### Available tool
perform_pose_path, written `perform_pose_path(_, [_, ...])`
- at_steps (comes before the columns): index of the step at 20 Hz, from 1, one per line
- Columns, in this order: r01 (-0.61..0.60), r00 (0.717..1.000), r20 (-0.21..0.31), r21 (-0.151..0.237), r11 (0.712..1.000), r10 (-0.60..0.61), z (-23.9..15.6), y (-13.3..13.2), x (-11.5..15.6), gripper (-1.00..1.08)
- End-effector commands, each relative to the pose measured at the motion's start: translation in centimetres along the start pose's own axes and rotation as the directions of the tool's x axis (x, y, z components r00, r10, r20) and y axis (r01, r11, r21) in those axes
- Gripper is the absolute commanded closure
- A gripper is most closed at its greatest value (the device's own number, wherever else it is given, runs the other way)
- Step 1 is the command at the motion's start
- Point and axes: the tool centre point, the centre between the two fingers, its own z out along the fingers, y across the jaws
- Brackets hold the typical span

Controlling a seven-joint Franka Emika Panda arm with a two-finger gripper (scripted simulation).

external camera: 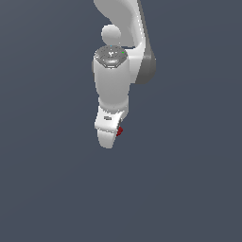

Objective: Pick up the object and move it to a goal position.

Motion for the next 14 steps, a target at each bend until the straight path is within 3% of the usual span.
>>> perform_pose_path(1, [0.001,1.000,-0.001,0.001,1.000,-0.001,-3.0,0.2,0.3,1.08])
perform_pose_path(14, [0.000,1.000,-0.002,0.001,1.000,0.000,-16.5,1.5,1.7,1.08])
